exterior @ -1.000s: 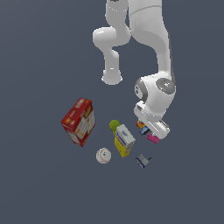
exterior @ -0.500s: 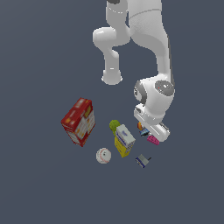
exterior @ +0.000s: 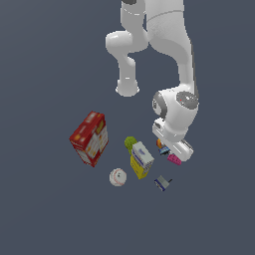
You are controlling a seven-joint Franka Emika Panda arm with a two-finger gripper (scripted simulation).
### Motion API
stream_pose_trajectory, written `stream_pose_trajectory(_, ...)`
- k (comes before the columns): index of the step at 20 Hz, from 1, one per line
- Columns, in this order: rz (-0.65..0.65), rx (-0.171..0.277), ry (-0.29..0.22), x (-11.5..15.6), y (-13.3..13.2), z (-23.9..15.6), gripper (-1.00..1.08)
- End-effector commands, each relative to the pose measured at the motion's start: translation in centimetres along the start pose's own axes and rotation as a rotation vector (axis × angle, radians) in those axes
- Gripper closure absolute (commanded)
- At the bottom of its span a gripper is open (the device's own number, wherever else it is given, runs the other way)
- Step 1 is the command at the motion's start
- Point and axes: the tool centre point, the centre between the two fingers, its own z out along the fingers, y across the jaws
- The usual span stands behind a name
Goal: Pick up a designated object from a clutter of objects.
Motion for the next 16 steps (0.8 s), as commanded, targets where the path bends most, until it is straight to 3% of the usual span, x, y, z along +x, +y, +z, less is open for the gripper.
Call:
stream_pose_trajectory(1,0.000,-0.003,-0.001,-0.1,0.2,0.0,1.08)
stream_pose_trajectory(16,-0.003,-0.012,-0.003,-1.4,3.0,-6.3,1.08)
